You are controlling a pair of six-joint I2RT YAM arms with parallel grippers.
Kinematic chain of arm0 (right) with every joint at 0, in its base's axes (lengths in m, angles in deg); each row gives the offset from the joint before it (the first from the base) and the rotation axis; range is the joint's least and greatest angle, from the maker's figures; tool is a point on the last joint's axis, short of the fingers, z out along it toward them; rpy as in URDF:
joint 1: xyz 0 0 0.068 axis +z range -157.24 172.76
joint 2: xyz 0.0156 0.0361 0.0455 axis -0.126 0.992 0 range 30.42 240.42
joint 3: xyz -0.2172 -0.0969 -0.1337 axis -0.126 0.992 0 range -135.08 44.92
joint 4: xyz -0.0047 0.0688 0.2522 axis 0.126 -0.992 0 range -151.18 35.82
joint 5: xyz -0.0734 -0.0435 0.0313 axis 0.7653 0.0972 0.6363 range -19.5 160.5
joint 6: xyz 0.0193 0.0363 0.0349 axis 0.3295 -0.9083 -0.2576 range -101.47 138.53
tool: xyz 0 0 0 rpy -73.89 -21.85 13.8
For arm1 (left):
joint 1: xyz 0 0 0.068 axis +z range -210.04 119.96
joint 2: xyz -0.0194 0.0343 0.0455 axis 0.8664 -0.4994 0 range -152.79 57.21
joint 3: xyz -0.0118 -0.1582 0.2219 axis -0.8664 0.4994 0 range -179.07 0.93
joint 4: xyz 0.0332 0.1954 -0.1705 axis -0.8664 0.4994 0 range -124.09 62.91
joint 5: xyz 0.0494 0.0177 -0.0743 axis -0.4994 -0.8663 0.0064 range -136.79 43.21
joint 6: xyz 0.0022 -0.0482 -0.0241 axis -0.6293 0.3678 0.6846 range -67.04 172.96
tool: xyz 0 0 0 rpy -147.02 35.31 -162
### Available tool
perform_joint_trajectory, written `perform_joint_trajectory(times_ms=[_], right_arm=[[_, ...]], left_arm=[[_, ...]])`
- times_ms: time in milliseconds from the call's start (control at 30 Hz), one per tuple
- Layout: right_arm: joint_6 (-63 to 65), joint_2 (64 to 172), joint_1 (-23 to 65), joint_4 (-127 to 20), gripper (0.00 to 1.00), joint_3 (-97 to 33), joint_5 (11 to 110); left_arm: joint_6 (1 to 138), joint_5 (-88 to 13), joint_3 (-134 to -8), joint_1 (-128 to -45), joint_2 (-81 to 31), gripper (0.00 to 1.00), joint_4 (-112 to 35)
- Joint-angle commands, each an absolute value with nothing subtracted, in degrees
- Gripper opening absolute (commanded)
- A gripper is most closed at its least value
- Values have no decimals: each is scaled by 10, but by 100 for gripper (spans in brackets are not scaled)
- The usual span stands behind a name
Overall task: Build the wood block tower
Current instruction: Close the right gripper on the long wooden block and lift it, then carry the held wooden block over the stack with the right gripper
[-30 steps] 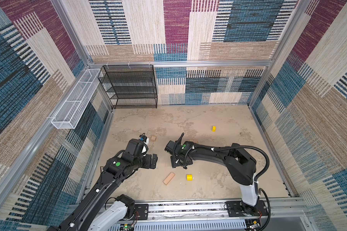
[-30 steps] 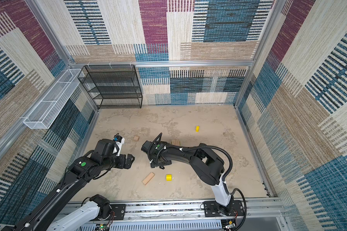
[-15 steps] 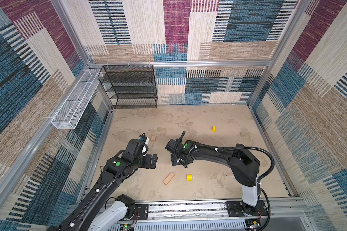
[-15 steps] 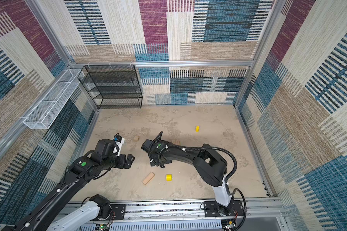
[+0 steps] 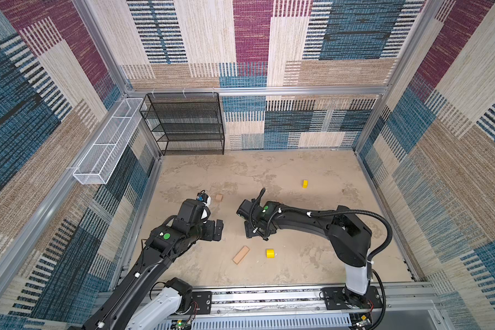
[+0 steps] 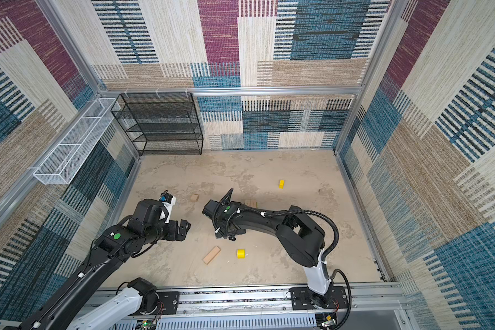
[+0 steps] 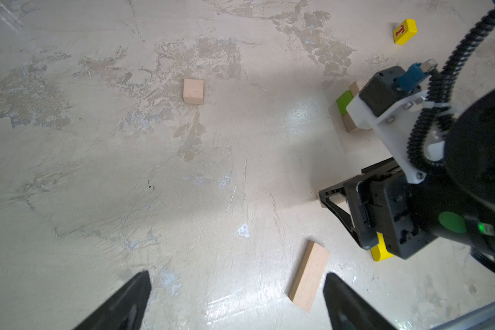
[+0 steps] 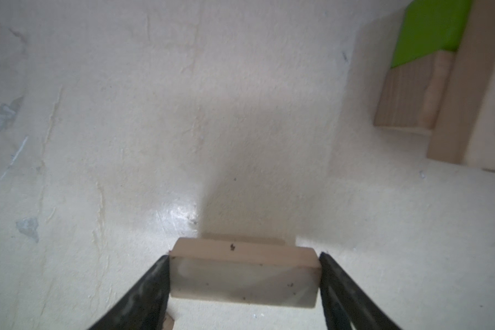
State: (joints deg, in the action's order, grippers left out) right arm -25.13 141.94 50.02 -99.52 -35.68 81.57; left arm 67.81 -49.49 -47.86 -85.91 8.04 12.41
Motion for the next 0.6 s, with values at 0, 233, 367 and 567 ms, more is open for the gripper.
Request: perform_joint_trajectory(times_ms=[0, 233, 367, 567], right_arm=[[-258, 1417, 500, -979, 20, -360, 822], [-245, 1414, 501, -973, 4, -365, 827], [-245, 1413, 500, -973, 3, -369, 827], [-247, 1398, 501, -967, 0, -365, 829]], left_arm=[[684, -500, -477, -859, 80, 99, 121], [684, -504, -479, -858, 67, 99, 122], [685, -511, -480, -859, 63, 99, 125], [684, -504, -479, -858, 66, 99, 124]])
